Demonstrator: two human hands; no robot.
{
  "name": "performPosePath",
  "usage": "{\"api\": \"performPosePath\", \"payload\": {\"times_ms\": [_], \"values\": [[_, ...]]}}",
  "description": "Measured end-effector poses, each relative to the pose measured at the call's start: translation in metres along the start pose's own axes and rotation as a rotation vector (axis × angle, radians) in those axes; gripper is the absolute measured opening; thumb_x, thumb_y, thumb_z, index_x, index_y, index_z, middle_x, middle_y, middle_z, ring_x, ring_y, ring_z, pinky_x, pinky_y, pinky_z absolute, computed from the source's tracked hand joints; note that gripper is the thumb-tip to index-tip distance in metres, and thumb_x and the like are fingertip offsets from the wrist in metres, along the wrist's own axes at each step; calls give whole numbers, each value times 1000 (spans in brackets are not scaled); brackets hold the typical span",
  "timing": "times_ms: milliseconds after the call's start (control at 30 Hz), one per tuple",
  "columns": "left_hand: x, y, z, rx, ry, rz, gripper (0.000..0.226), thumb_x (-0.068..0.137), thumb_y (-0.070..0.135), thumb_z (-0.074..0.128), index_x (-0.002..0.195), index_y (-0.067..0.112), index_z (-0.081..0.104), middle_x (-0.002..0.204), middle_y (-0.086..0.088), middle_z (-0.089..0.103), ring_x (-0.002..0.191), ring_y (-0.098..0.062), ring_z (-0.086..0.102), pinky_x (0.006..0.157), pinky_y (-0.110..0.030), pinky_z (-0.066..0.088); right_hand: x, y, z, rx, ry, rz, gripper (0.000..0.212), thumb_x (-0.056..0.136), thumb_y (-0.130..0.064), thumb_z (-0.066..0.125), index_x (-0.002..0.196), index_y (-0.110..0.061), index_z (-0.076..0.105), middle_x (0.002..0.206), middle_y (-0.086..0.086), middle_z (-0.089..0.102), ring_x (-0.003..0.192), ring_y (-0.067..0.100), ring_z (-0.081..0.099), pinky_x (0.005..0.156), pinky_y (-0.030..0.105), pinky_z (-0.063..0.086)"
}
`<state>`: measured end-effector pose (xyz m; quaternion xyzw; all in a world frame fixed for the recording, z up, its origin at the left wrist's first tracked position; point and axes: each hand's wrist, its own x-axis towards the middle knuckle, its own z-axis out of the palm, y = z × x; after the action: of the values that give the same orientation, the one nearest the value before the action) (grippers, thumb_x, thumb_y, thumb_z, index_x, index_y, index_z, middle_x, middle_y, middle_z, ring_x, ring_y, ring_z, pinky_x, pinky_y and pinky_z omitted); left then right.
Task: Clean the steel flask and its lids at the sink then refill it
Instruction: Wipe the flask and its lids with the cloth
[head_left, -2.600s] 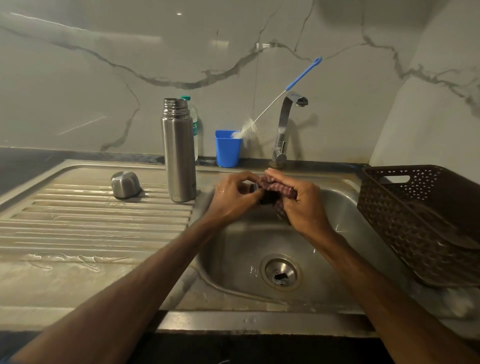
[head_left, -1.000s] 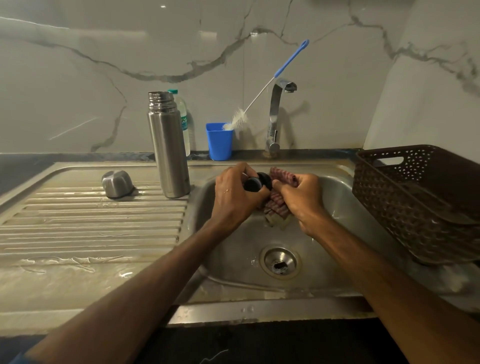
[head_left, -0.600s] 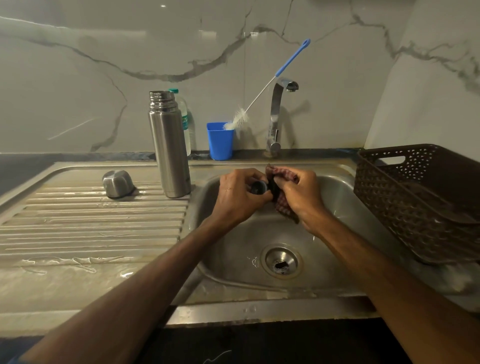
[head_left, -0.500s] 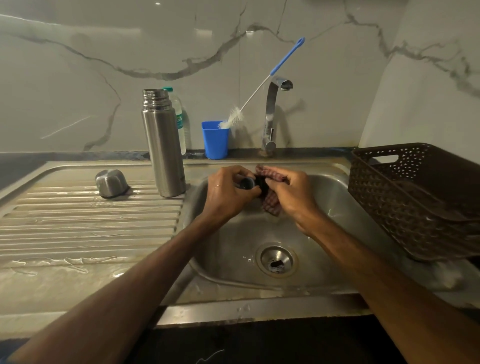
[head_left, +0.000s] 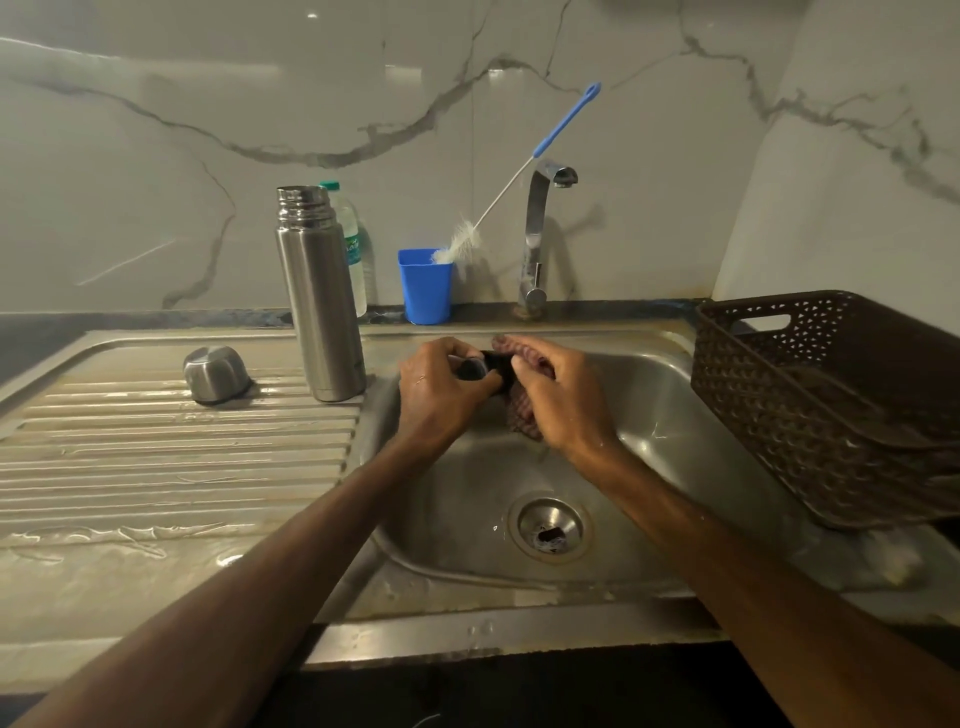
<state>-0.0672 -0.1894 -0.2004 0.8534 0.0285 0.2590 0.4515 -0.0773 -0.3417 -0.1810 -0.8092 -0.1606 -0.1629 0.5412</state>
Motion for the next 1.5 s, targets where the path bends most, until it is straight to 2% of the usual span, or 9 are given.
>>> {"api": "performPosePath", "payload": {"times_ms": [100, 300, 467, 733, 867, 967, 1100, 1300, 1500], "values": [[-1, 1, -5, 32, -14, 35, 34, 73, 41, 91, 96, 24, 74, 87, 10, 74, 88, -11, 71, 81, -33, 62, 1, 0, 10, -74, 26, -50, 31, 103, -20, 58, 132, -19, 70, 122, -2, 74, 110, 9, 67, 95, 20, 53], [-15, 24, 3, -15, -112, 217, 27, 82, 28, 87, 105, 18, 77, 91, 10, 73, 81, 3, 66, 68, -7, 51, 22, 20, -5, 445, 10, 465, 25, 99, -25, 57, 108, -16, 77, 100, 11, 79, 100, 33, 74, 88, 50, 61], [-13, 22, 7, -8, -119, 208, 24, 97, 24, 70, 120, 18, 70, 112, 2, 72, 96, -6, 68, 70, -3, 51, 24, 24, -8, 615, 47, 660, 24, 105, -25, 49, 108, -18, 72, 104, 17, 76, 97, 34, 73, 81, 45, 62], [-19, 20, 14, 137, -342, 265, 30, 102, 16, 59, 130, 13, 50, 127, -6, 52, 111, -16, 53, 94, -28, 49, 20, 28, -1, 338, 60, 547, 28, 107, -30, 47, 118, -12, 67, 106, 16, 73, 94, 29, 72, 70, 37, 61], [-15, 19, 11, -15, -247, 239, 28, 97, 28, 70, 123, 17, 66, 114, 3, 69, 99, -9, 69, 87, -32, 62, 23, 28, -8, 358, 72, 552, 28, 107, -33, 47, 115, -14, 67, 105, 15, 73, 94, 30, 73, 82, 47, 64], [-9, 14, 8, -107, -178, 162, 28, 90, 32, 79, 115, 19, 73, 109, 7, 73, 98, -7, 72, 85, -36, 64, 23, 22, -7, 421, 60, 520, 24, 107, -32, 48, 111, -18, 67, 106, 13, 73, 94, 27, 73, 70, 37, 63], [-5, 14, 0, -331, -222, -114, 68, 71, 34, 95, 127, 18, 60, 109, 1, 74, 93, -13, 76, 80, -42, 65, 23, 20, -8, 476, 61, 536, 19, 108, -30, 50, 98, -22, 65, 109, 15, 73, 95, 26, 73, 74, 38, 63], [-3, 15, 1, -32, -247, 123, 68, 67, 63, 86, 125, 32, 70, 110, 17, 73, 97, 6, 68, 84, -12, 55, 31, 22, -1, 462, 13, 541, 22, 108, -27, 50, 111, -15, 68, 99, 13, 75, 74, 22, 76, 57, 36, 62], [11, 7, 3, 61, -154, 11, 50, 76, 43, 89, 119, 24, 71, 107, 12, 72, 97, 0, 66, 87, -24, 59, 45, 22, 3, 419, -51, 610, 22, 106, -21, 55, 117, -14, 73, 102, 12, 78, 95, 28, 76, 84, 47, 63]]}}
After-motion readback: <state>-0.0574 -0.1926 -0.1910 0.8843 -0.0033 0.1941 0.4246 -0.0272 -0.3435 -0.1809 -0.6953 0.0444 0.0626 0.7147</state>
